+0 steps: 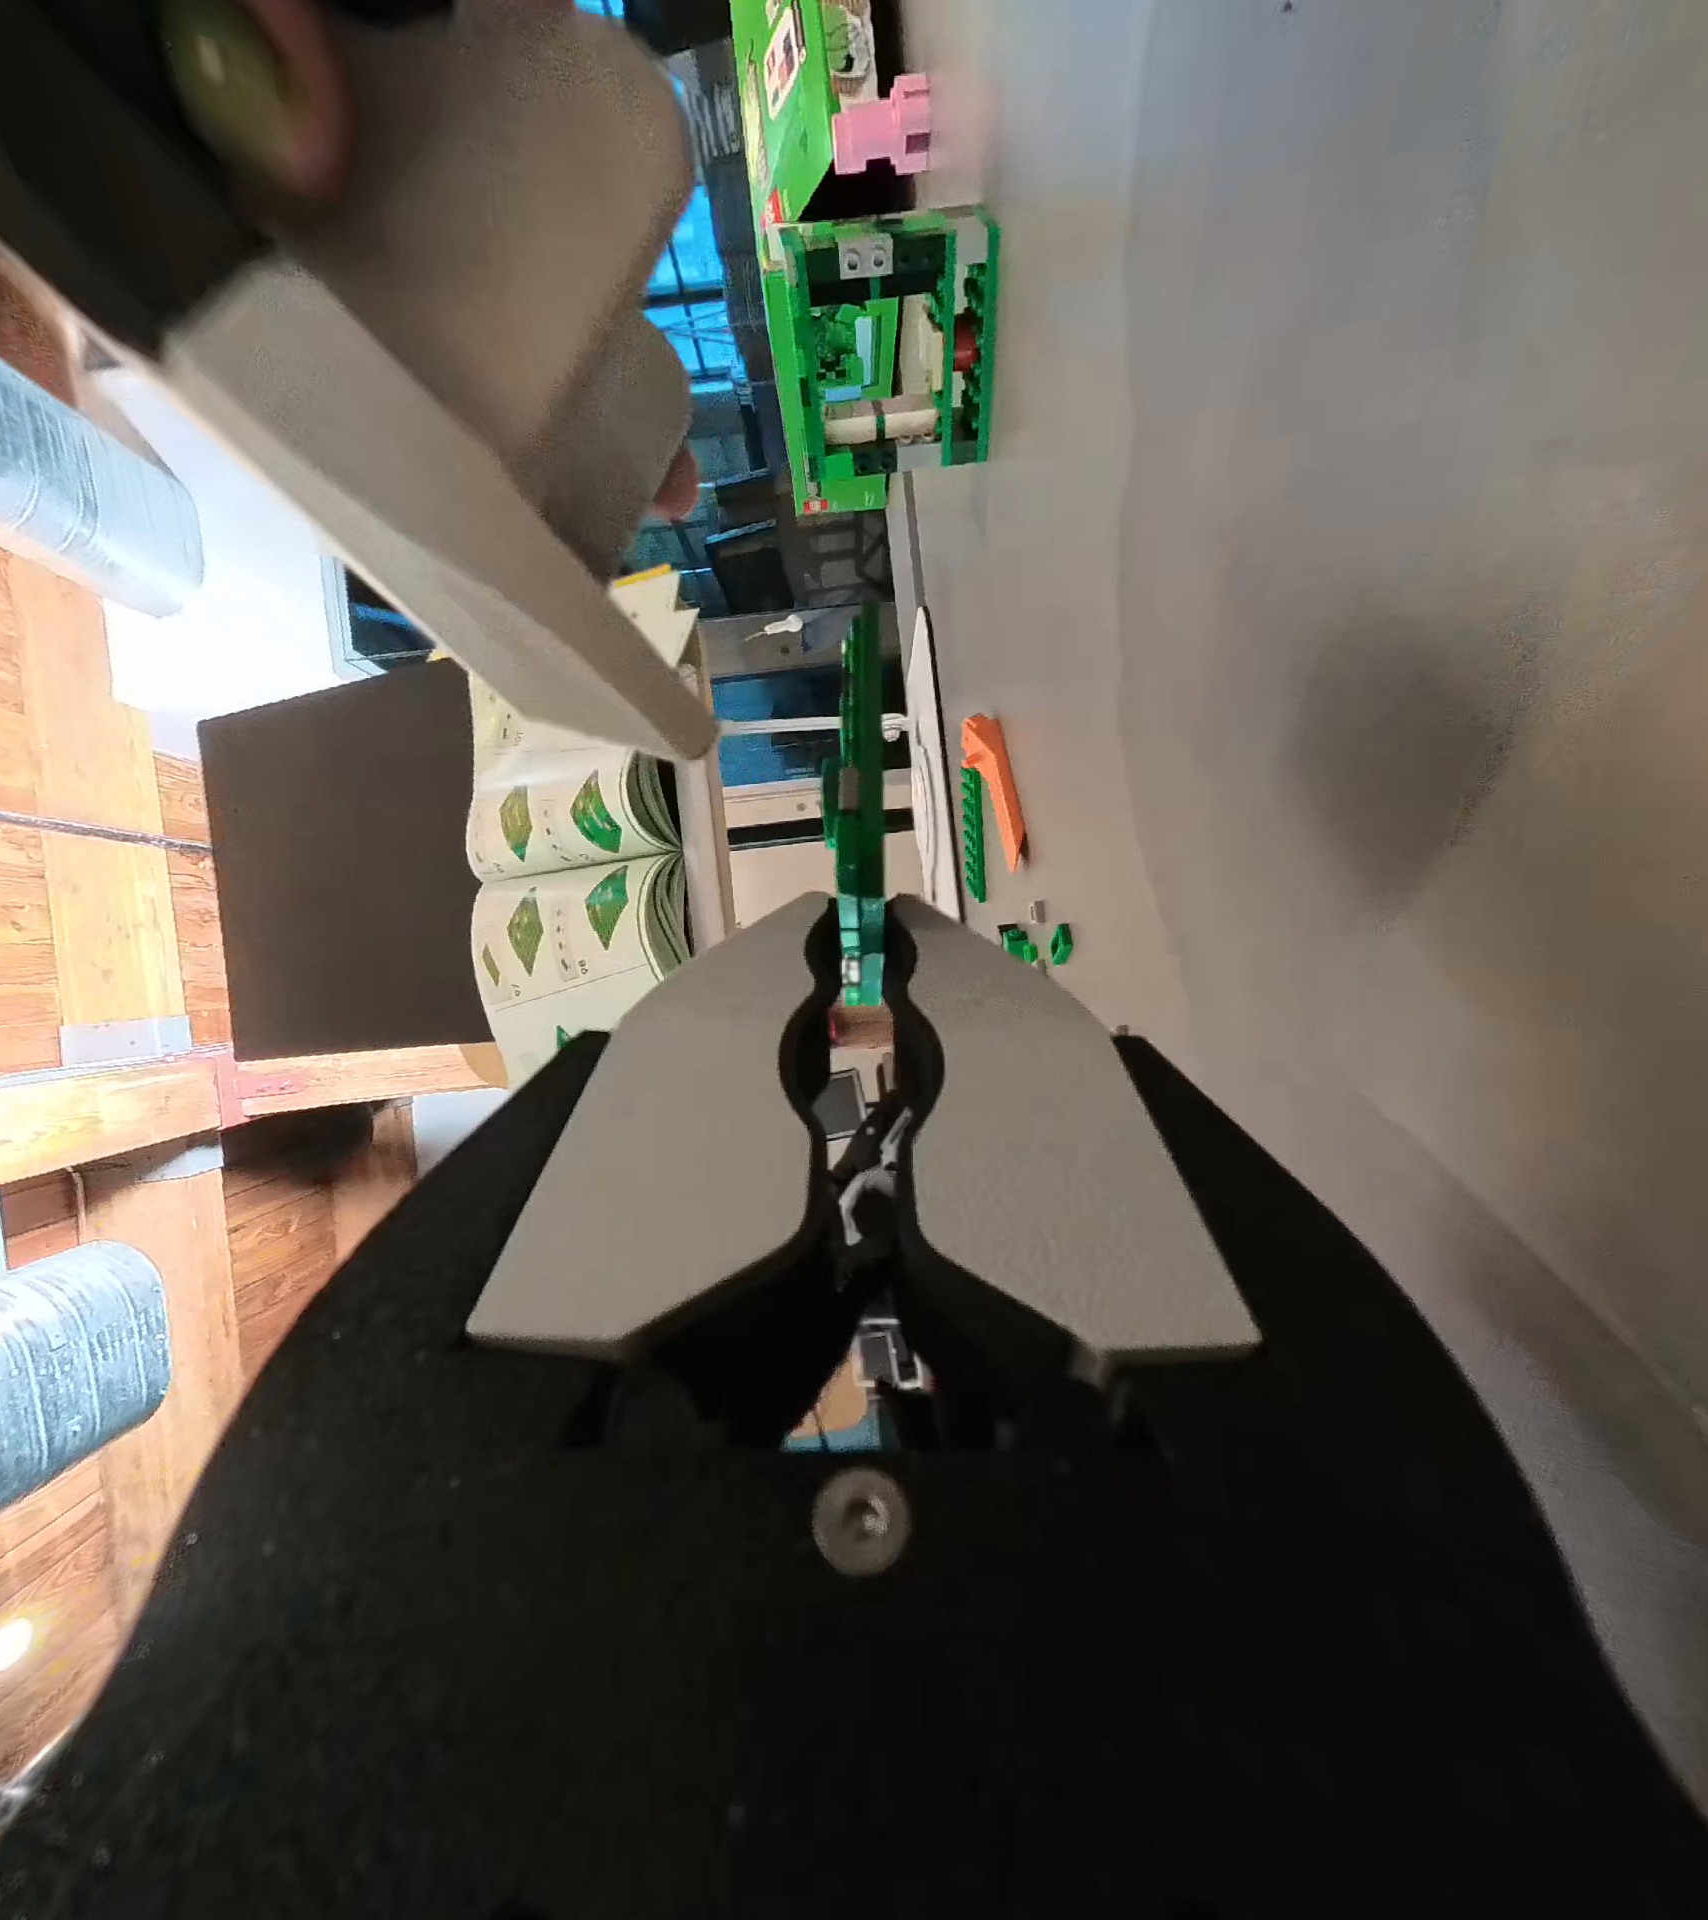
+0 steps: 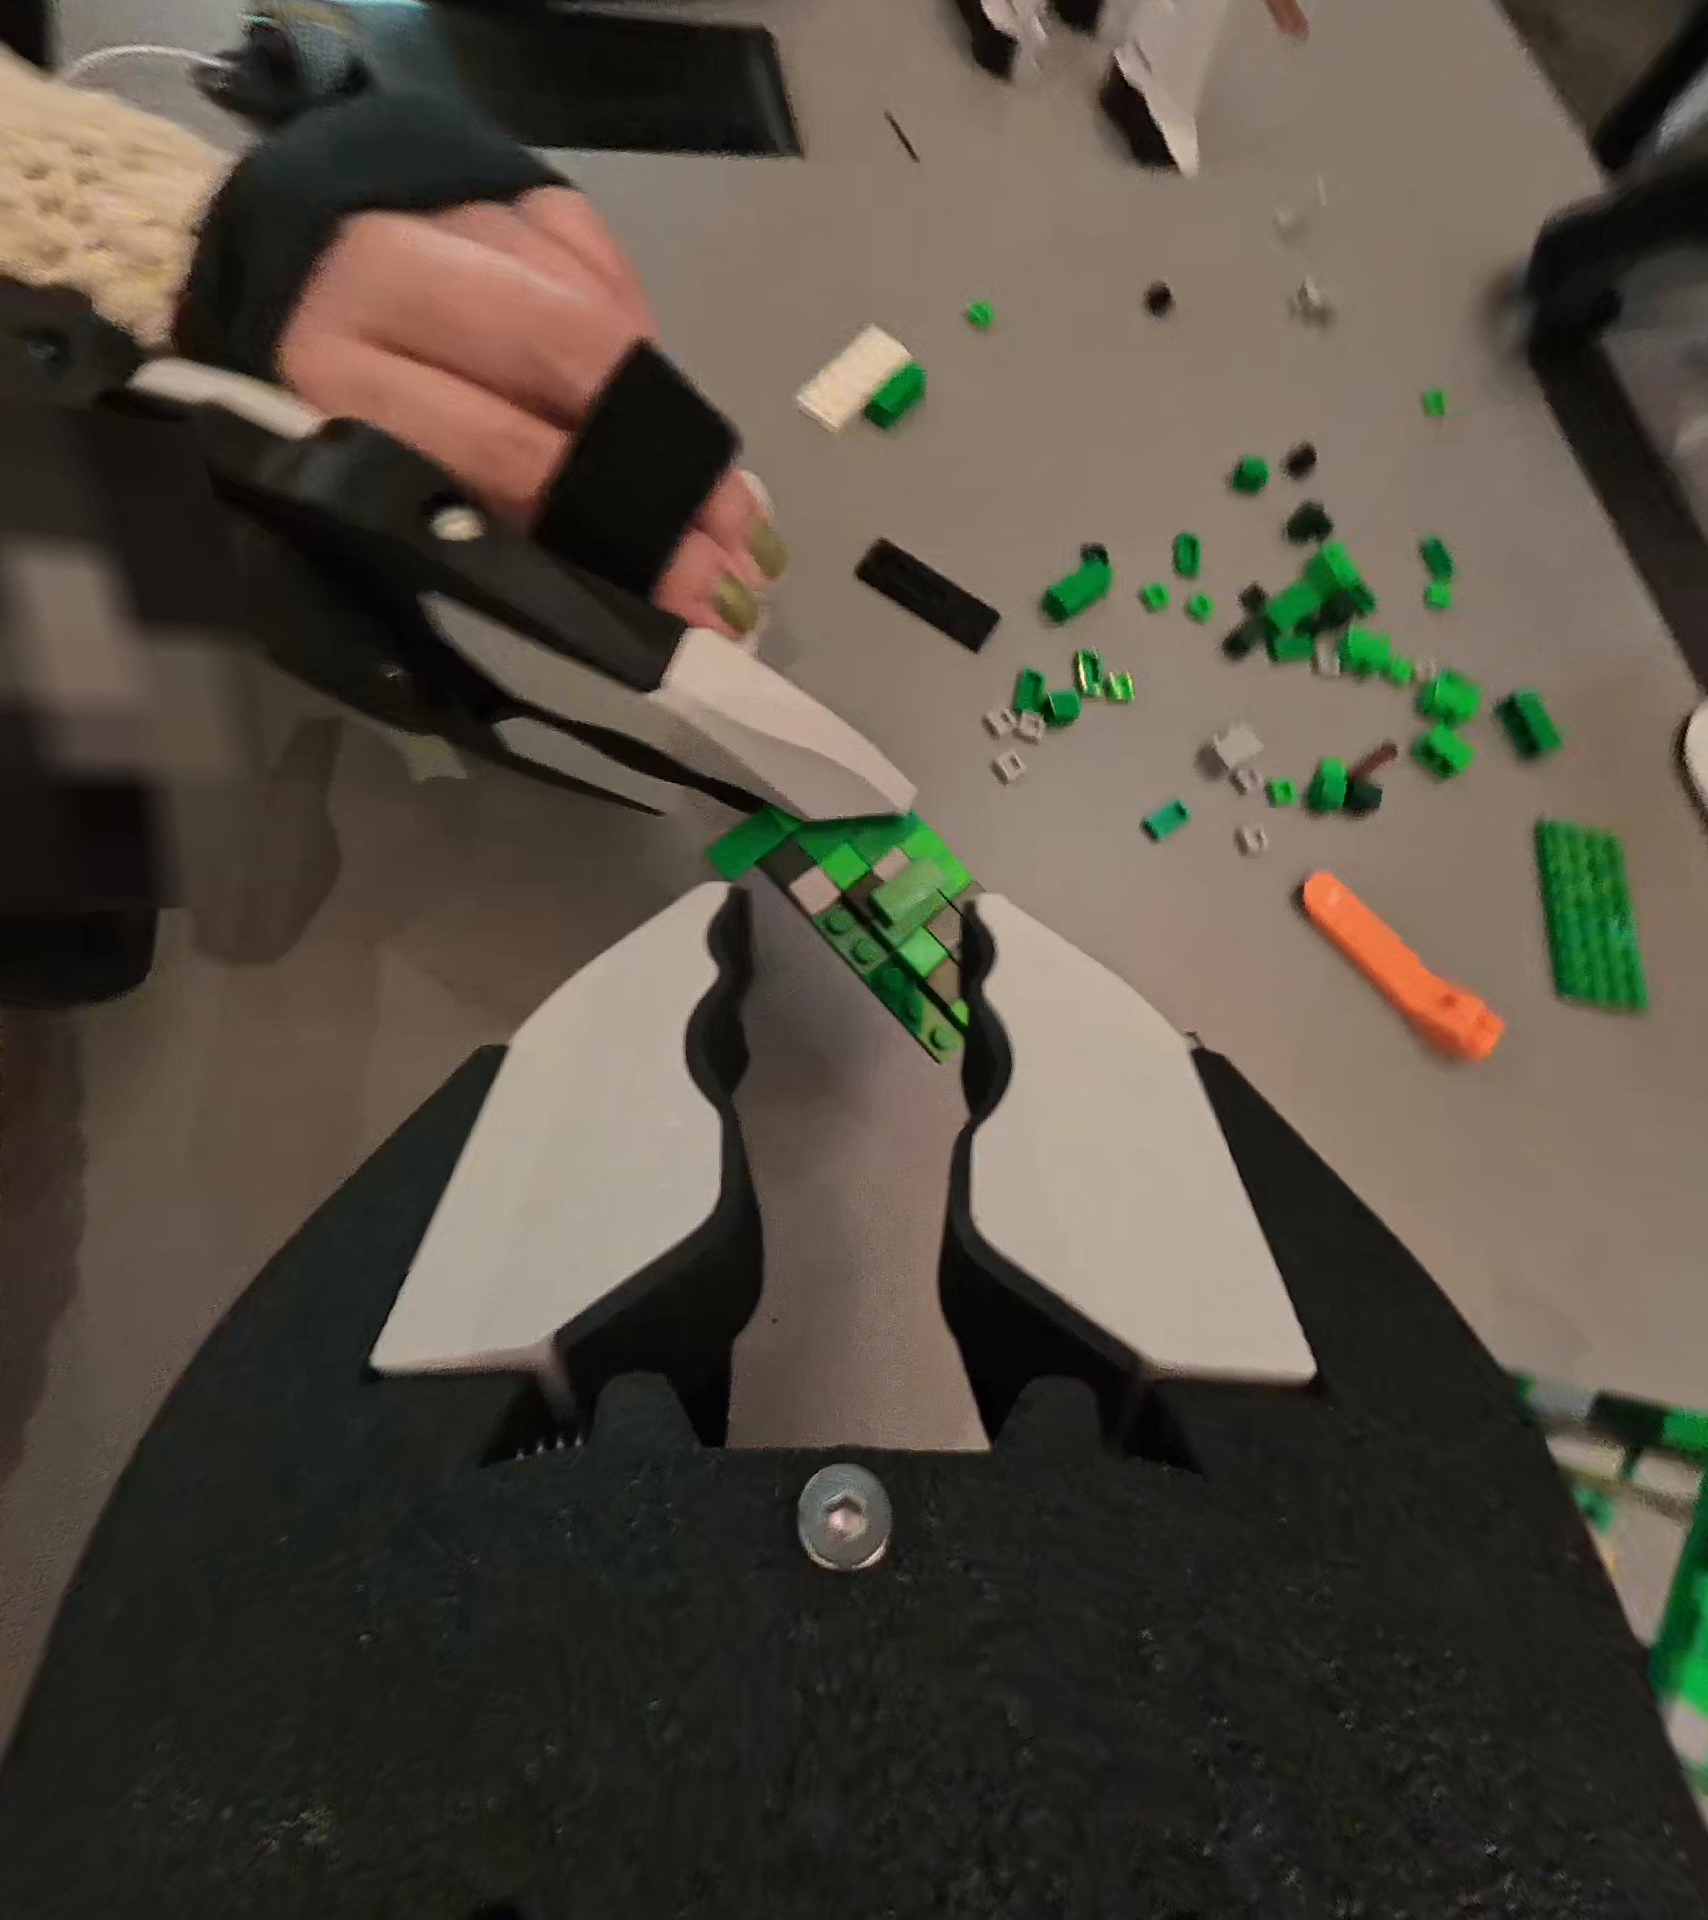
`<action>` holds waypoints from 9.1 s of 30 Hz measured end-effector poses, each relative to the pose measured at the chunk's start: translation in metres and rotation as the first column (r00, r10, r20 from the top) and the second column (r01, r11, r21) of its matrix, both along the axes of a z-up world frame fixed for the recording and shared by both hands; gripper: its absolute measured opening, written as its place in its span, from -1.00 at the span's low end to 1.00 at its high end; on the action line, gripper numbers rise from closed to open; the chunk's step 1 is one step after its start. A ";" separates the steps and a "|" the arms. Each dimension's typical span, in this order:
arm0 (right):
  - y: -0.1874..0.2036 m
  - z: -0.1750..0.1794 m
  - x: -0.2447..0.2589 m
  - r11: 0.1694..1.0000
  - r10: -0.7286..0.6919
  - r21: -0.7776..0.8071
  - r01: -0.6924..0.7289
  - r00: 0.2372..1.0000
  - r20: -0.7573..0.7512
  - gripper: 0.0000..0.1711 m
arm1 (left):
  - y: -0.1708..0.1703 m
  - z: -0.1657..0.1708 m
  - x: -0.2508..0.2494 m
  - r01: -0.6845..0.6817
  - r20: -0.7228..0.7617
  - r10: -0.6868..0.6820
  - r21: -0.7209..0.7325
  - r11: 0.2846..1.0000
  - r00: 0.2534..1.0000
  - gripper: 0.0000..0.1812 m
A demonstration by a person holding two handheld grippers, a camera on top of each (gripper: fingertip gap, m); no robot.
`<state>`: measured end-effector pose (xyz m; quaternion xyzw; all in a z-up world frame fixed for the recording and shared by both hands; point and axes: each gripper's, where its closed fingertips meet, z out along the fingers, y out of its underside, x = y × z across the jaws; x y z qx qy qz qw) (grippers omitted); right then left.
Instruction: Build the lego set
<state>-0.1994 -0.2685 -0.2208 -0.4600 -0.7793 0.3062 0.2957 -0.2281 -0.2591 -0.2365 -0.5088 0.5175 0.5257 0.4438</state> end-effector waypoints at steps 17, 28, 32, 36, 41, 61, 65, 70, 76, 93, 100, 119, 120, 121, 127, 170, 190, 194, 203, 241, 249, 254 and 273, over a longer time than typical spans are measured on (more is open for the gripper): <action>0.006 -0.025 -0.020 0.702 0.212 0.712 0.007 0.952 -0.219 -0.58 | 0.000 0.000 0.001 0.015 0.112 -0.011 -0.030 0.999 0.994 -0.94; 0.004 -0.024 -0.018 0.732 0.218 0.681 0.008 0.945 -0.245 -0.79 | 0.000 -0.004 0.003 0.024 0.168 -0.011 -0.074 0.997 0.986 -0.94; 0.004 -0.025 -0.017 0.709 0.232 0.705 0.010 0.941 -0.246 -0.81 | 0.000 -0.006 0.004 0.028 0.191 -0.010 -0.092 0.995 0.981 -0.93; 0.003 -0.025 -0.015 0.697 0.238 0.717 0.017 0.938 -0.252 -0.83 | 0.000 -0.007 0.004 0.031 0.217 -0.007 -0.109 0.994 0.976 -0.94; 0.003 -0.025 -0.013 0.683 0.235 0.730 0.027 0.938 -0.254 -0.85 | 0.000 -0.009 0.004 0.027 0.229 0.002 -0.122 0.992 0.974 -0.93; 0.003 -0.023 -0.013 0.584 0.237 0.806 0.095 0.930 -0.280 -0.88 | -0.001 -0.009 0.002 0.015 0.273 0.027 -0.151 0.988 0.962 -0.94; 0.003 -0.022 -0.013 0.570 0.239 0.815 0.108 0.927 -0.289 -0.89 | -0.001 -0.010 0.003 0.015 0.296 0.034 -0.162 0.987 0.955 -0.93; 0.003 -0.021 -0.012 0.570 0.237 0.813 0.121 0.923 -0.304 -0.89 | -0.001 -0.010 0.004 0.013 0.312 0.042 -0.171 0.985 0.949 -0.93; 0.003 -0.020 -0.010 0.601 0.228 0.786 0.147 0.911 -0.345 -0.89 | -0.001 -0.009 0.005 0.011 0.337 0.053 -0.186 0.983 0.940 -0.93; 0.002 -0.023 -0.009 0.481 0.288 0.860 0.174 0.895 -0.342 -0.90 | -0.002 -0.016 0.007 0.018 0.390 0.083 -0.250 0.968 0.917 -0.93; 0.001 -0.025 -0.009 0.455 0.296 0.873 0.178 0.894 -0.336 -0.92 | -0.002 -0.017 0.006 0.008 0.362 0.084 -0.246 0.969 0.928 -0.93; 0.004 -0.026 -0.015 0.621 0.243 0.765 0.172 0.885 -0.397 -0.79 | 0.002 -0.017 -0.002 -0.026 0.236 0.069 -0.181 0.983 0.969 -0.94; 0.005 -0.026 -0.014 0.624 0.236 0.762 0.176 0.886 -0.398 -0.75 | 0.003 -0.018 -0.002 -0.026 0.229 0.067 -0.180 0.983 0.971 -0.94; 0.006 -0.025 -0.014 0.628 0.234 0.757 0.179 0.885 -0.403 -0.73 | 0.003 -0.019 -0.001 -0.024 0.227 0.067 -0.185 0.982 0.972 -0.94; 0.007 -0.029 -0.010 0.608 0.245 0.775 0.170 0.889 -0.387 -0.73 | 0.003 -0.019 -0.001 -0.017 0.232 0.059 -0.182 0.983 0.971 -0.93; 0.003 0.017 0.031 0.973 0.117 0.219 0.074 0.660 -0.742 -0.64 | -0.013 0.040 -0.032 0.095 -0.020 -0.093 0.235 0.967 0.995 -0.94; 0.022 0.024 0.031 0.988 0.003 0.103 0.116 0.646 -0.764 -0.69 | -0.011 0.036 -0.033 0.086 -0.017 -0.084 0.212 0.973 0.996 -0.94; 0.023 0.025 0.031 0.989 -0.006 0.092 0.119 0.645 -0.764 -0.69 | -0.012 0.037 -0.034 0.084 -0.016 -0.083 0.214 0.973 0.996 -0.93; 0.023 0.023 0.030 0.989 -0.005 0.094 0.116 0.653 -0.757 -0.69 | -0.012 0.037 -0.034 0.083 -0.015 -0.082 0.213 0.973 0.997 -0.93; 0.127 -0.061 -0.154 0.852 -0.203 -0.229 0.470 0.701 0.683 -0.93 | -0.005 -0.010 0.016 0.228 -0.029 -0.228 0.009 0.974 0.973 -0.94; 0.121 -0.065 -0.155 0.906 -0.203 -0.129 0.404 0.681 0.703 -0.92 | -0.005 -0.010 0.020 0.240 -0.017 -0.240 0.000 0.971 0.971 -0.94; 0.122 -0.069 -0.164 0.920 -0.228 -0.096 0.379 0.720 0.655 -0.88 | -0.005 -0.014 0.023 0.247 -0.029 -0.247 -0.017 0.969 0.968 -0.94; 0.134 -0.081 -0.150 0.928 -0.285 0.034 0.370 0.649 0.706 -0.89 | -0.003 -0.018 0.021 0.230 -0.022 -0.231 -0.045 0.972 0.973 -0.94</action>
